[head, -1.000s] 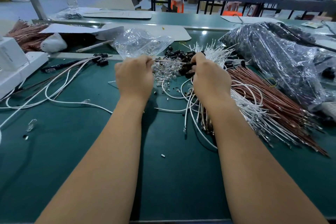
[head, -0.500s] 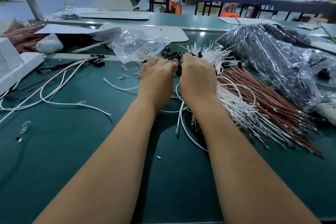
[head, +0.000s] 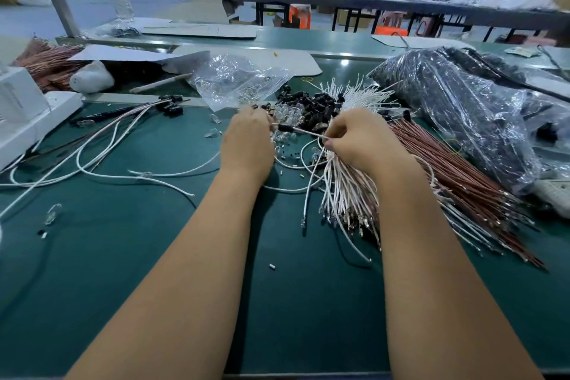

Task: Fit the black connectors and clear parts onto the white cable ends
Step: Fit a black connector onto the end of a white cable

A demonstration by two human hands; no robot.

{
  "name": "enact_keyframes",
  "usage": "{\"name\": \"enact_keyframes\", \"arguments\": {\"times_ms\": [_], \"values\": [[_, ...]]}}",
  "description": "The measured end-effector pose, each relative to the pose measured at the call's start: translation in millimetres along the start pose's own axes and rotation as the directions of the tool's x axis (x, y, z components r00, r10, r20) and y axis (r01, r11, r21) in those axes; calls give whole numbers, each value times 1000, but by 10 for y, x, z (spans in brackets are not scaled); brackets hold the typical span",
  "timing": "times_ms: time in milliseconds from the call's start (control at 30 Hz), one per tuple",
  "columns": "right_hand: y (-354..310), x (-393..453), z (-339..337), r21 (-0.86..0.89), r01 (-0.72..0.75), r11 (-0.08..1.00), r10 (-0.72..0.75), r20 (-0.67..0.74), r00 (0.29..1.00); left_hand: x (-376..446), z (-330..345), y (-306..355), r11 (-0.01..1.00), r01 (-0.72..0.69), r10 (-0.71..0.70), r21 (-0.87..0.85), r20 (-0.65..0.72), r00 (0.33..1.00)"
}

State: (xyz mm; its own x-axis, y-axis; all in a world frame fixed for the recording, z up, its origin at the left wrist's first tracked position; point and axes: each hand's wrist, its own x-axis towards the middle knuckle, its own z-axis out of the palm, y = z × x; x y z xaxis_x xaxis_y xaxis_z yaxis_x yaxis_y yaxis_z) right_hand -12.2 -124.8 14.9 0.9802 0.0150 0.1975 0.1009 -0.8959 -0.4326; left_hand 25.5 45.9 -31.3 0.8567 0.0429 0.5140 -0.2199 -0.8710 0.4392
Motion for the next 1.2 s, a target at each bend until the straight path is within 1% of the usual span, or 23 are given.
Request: {"name": "enact_keyframes", "arguments": {"times_ms": [67,100,133,233,300,367,433,533,633,700,800,900,1000,1067,1133,1200], "values": [[87,-10,-53,-7,-45,999,44,-42,998,15,-27,-45,993,101,-103,-60,-30,994],[122,-12,-80,3,-65,998,65,-79,995,16,-38,-49,990,118,-121,-81,-31,992],[143,-15,-100,6,-80,997,80,-124,989,12,-46,-37,990,103,-105,-100,-20,994],[135,0,-103,-21,-75,997,66,-262,963,-5,-53,22,987,-30,34,-159,21,999],[72,27,-53,-2,-47,999,44,-306,951,-10,-66,23,986,-64,67,-157,14,998],[-28,61,42,15,-21,1000,25,-321,947,-7,-89,-13,988,-53,48,-144,-39,998],[-143,91,161,81,10,997,18,-339,941,3,-112,-66,994,-23,14,-110,-84,996],[-229,93,319,211,53,976,29,-365,931,28,-133,-142,998,54,-57,-40,-68,996],[-188,69,376,359,46,932,90,-353,931,36,-147,-201,993,113,-115,-46,-50,992],[-164,72,391,400,27,916,114,-326,938,41,-151,-226,990,129,-132,-52,-58,990],[-167,71,404,384,1,923,124,-301,945,47,-143,-213,987,141,-143,-73,-27,989],[-165,64,409,368,-6,930,119,-285,951,36,-130,-172,986,121,-120,-112,17,993],[-167,60,400,388,-13,922,134,-287,949,24,-157,-155,981,86,-89,-172,-13,996],[-162,57,394,382,-23,924,150,-305,940,17,-186,-147,982,71,-80,-177,-47,996],[-149,63,388,371,-26,928,156,-325,933,7,-202,-134,981,48,-57,-186,-44,997],[-148,64,387,382,-1,924,137,-328,935,-4,-207,-112,973,8,-14,-232,-24,1000]]}}
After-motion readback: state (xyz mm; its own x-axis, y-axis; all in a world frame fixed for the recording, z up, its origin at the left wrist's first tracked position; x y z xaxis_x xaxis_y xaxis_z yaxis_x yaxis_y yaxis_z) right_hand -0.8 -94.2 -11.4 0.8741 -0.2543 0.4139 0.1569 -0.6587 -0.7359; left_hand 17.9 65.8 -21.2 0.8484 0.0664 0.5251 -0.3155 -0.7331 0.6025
